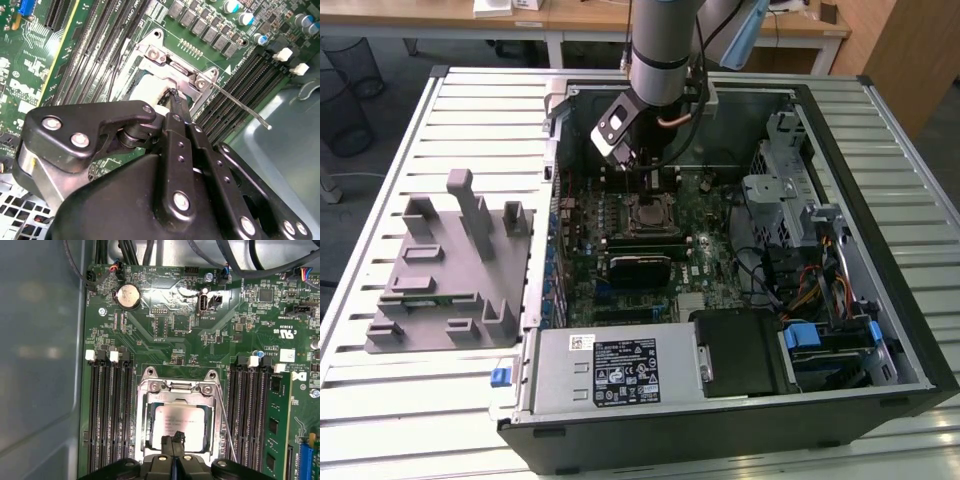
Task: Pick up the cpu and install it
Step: 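Close the cpu cover, then install the first cpu locking lever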
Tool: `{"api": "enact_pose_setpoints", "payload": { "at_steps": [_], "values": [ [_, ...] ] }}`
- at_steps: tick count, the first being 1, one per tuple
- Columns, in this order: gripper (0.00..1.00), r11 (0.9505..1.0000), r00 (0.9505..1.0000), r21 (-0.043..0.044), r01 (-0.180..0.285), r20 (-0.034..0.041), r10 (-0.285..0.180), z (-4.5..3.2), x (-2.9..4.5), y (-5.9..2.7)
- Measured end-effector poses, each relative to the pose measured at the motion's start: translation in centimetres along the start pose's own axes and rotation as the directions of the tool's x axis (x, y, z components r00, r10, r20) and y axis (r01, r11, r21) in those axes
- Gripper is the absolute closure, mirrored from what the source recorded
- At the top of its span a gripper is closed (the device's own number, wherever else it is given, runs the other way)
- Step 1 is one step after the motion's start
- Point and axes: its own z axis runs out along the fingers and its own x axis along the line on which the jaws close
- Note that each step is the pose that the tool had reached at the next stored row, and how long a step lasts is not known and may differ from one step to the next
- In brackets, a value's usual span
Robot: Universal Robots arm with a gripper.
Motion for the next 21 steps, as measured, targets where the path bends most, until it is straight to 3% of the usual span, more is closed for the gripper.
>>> {"api": "enact_pose_setpoints", "payload": {
  "at_steps": [21],
  "values": [
    [0.89, 1.0, 1.0, 0.0, 0.0, -0.0002, 0.0, -1.5, 0.05, -0.03]
  ]
}}
